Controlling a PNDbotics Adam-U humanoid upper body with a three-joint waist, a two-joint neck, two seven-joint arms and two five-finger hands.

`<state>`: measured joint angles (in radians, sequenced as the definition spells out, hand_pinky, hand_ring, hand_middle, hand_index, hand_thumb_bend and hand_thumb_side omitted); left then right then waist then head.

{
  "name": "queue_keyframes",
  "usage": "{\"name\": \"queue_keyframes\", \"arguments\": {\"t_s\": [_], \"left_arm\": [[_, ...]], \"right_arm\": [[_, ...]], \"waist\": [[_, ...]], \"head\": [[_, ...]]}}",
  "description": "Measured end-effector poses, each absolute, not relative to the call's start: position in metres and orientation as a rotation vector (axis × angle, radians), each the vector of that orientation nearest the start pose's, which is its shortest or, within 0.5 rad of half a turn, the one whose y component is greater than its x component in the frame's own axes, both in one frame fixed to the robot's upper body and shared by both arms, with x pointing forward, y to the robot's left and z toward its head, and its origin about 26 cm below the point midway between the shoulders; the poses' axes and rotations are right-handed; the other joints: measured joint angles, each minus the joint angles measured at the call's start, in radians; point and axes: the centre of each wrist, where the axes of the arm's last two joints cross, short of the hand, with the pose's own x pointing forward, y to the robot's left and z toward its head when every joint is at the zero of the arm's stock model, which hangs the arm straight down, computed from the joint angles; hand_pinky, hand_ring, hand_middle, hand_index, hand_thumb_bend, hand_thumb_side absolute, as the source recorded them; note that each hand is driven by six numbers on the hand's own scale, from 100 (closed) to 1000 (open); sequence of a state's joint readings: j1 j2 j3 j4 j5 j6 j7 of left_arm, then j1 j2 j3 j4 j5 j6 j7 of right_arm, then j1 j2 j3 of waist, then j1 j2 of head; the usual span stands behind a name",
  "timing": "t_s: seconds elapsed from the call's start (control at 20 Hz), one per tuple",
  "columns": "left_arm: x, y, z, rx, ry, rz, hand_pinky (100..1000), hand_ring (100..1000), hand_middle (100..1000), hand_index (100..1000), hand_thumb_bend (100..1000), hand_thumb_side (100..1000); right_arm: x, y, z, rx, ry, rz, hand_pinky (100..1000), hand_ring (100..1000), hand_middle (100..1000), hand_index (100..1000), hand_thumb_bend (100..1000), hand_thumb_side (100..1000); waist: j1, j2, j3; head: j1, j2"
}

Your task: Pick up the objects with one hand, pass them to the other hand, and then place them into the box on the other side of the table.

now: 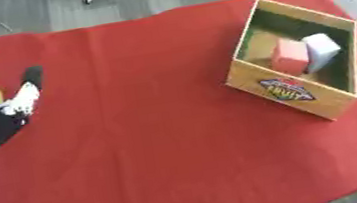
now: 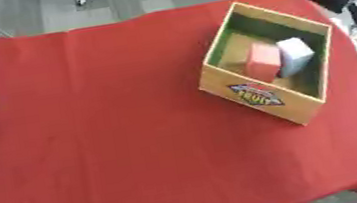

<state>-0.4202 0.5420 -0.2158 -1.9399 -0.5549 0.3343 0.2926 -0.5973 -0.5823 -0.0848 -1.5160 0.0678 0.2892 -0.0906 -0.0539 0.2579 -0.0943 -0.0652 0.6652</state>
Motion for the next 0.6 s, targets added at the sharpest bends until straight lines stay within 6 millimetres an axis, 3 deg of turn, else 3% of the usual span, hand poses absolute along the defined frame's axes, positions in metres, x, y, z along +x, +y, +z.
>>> {"name": "queue_keyframes", "arguments": {"t_s": [0.2,0.6], "left_arm": [[0.309,0.248,0.230,1.126,-2.064,-0.567,801,627,622,789,380,546],[0.306,0.274,0.266,1.226,-1.950,-0.657,813,658,663,808,368,520]], "right_arm": [[0.382,-0.346,0.236,-0.598,-1.856,0.222,928,882,790,959,100,632],[0.372,-0.335,0.246,-0.468,-1.964,0.186,922,864,766,943,100,597]], "waist": [[0.007,0.000,0.007],[0.017,0.000,0.008]], "head": [[0.053,0.000],[0.091,0.002]]}}
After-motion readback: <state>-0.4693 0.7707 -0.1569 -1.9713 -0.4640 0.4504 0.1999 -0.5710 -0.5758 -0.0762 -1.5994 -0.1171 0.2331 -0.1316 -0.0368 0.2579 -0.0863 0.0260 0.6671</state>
